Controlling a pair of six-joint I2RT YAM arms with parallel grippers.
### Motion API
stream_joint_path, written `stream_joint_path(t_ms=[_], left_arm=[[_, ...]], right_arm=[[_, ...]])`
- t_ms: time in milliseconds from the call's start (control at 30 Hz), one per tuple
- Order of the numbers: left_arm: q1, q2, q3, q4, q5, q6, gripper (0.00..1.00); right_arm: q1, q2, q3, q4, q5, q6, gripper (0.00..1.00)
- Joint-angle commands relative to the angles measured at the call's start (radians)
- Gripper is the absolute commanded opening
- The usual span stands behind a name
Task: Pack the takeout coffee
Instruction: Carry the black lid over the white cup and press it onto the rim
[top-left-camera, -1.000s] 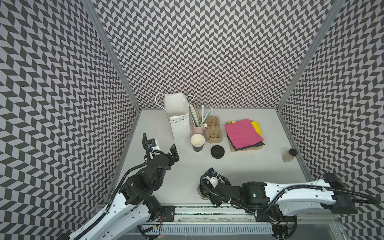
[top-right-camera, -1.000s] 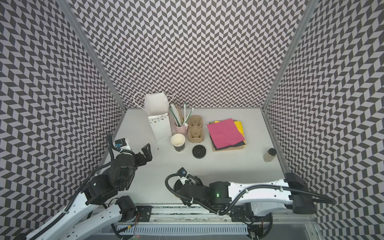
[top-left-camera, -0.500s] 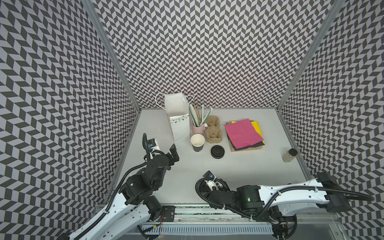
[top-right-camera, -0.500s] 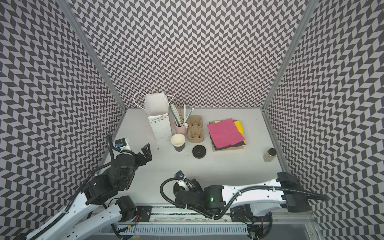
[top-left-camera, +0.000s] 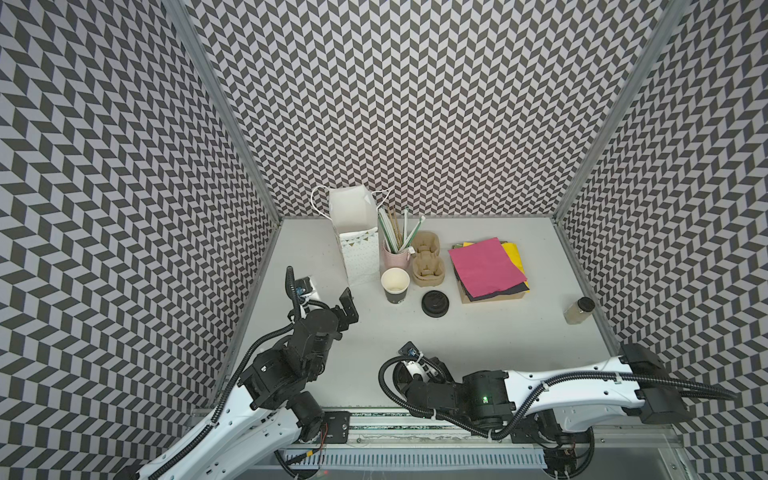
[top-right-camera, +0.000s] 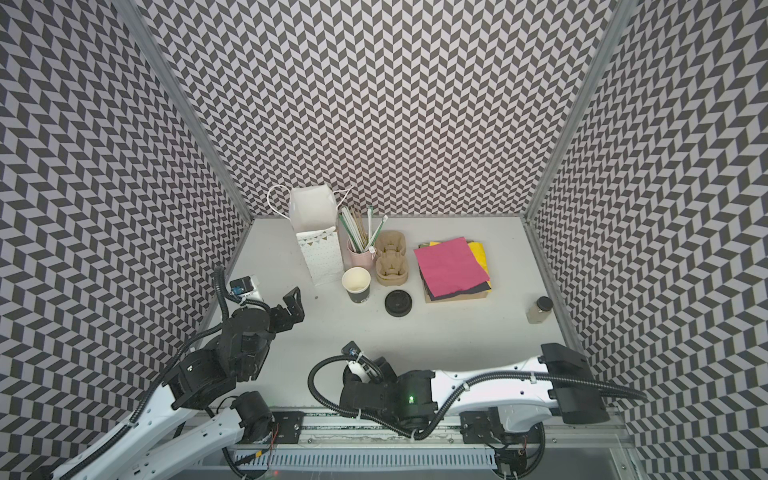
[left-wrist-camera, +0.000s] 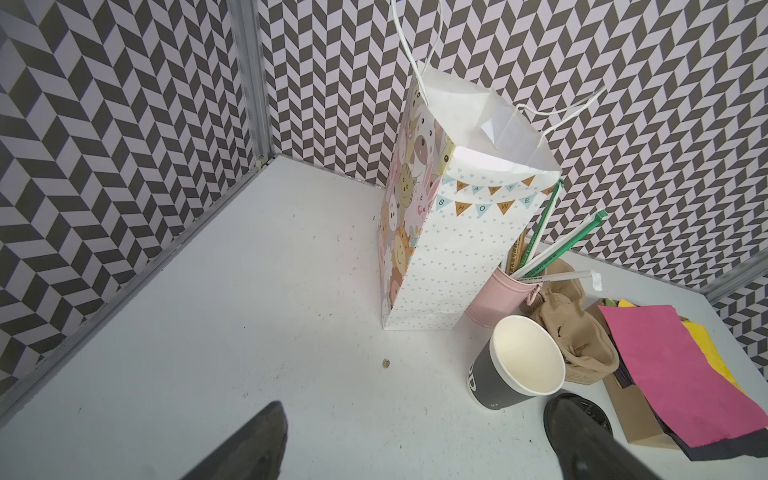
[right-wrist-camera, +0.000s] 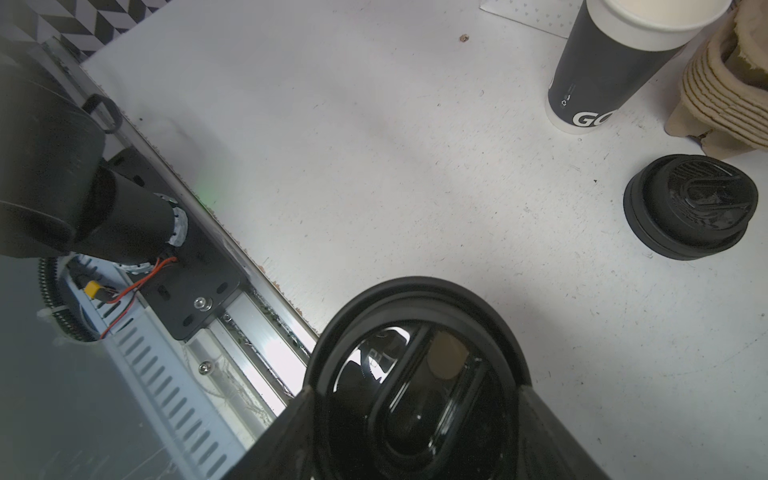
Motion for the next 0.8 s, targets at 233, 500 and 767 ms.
stream_joint_path(t_ms=[233,500,767], left_arm=[[0.005,-0.002,0.021,-0.021,-0.025,-0.022,1.0],[0.005,0.0,0.021,-0.02,-0.02,-0.02,1.0],[0.004,0.017,0.026,-0.024,0.007,-0.018,1.0]], right_arm=[[0.007,0.057,0.032,-0.051,0.049,0.044,0.57],[0.002,0.077,0.001,-0.017,-0.021,0.046,0.56],[-0.017,0.104,-0.023,-0.027,-0.123,0.063,0.55]])
